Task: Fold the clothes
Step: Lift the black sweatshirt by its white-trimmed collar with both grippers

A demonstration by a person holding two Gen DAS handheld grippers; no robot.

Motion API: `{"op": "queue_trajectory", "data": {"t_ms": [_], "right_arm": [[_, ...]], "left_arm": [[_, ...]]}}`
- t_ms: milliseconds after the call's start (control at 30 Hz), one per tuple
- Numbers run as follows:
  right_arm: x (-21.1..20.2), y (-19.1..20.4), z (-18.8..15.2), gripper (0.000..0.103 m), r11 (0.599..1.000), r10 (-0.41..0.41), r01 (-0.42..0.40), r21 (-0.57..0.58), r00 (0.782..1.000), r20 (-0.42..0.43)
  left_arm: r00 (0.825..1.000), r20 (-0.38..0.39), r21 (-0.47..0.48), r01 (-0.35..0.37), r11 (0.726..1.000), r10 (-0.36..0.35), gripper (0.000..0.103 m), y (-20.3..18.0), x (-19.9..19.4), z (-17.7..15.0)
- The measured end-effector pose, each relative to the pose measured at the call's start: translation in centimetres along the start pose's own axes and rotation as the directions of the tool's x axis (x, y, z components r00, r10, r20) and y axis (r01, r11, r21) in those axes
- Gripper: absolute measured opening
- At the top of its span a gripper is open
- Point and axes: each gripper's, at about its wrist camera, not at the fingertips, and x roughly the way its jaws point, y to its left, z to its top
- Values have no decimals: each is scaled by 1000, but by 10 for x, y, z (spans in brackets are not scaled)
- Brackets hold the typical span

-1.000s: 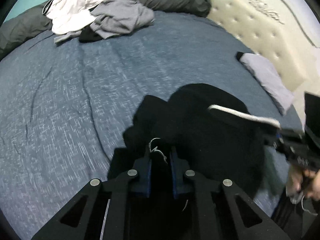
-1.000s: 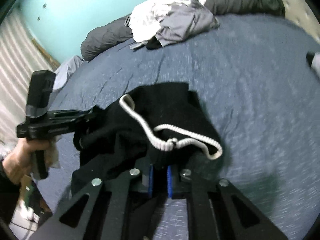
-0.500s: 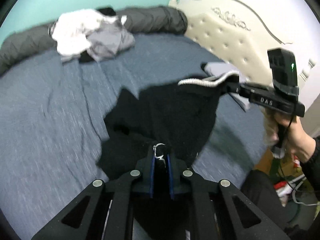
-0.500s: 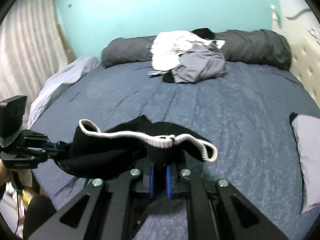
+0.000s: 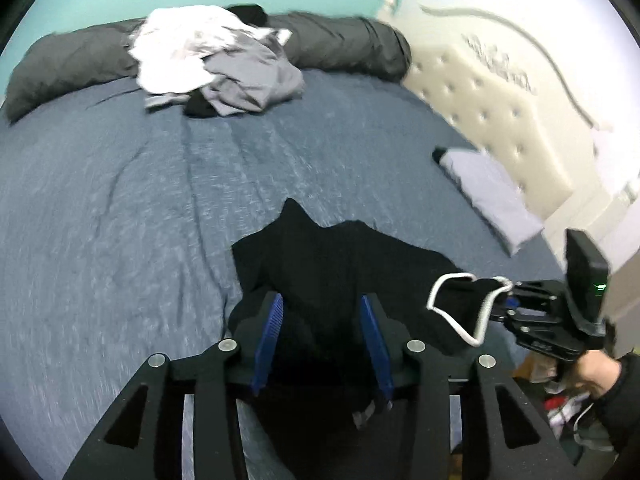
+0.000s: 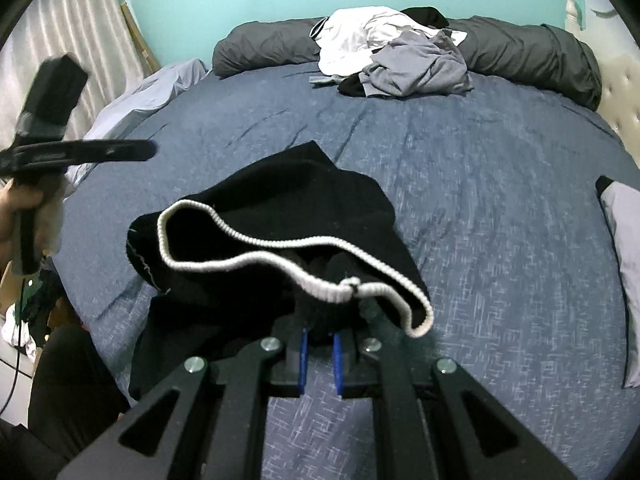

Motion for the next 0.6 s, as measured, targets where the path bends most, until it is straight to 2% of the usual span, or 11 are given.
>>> {"op": "queue_trajectory", "data": {"t_ms": [100,233,367,400,433,533,600], "right_arm": [[0,-2,-1,9,1000,7,-7,1,1000,1],[-1,-5,0,9,1000,18,-18,-2,1000,2],[0,-10,2,9,1000,23,-23,5,1000,16],[0,-10,2,9,1000,23,-23,6,1000,17],[0,-10,3,9,1000,18,-19,5,1000,20],[-1,-8,5,9,1000,2,-2,0,1000,31],[-5,-5,9,9,1000,-23,24,-9,998,54]], "left_arm": [[998,-53,74,-29,997,33,49,-13,32,9],[994,-109,74,14,997,-6,51,-18,62,12],[986,-165,56,22,998,-12,50,-14,87,3],[986,-167,50,24,998,-15,37,-12,89,1],[986,-168,48,25,999,-17,19,-11,90,-1],[991,-132,64,17,998,-8,11,-12,79,-5],[996,-86,63,8,998,-2,10,-11,60,-3]]}}
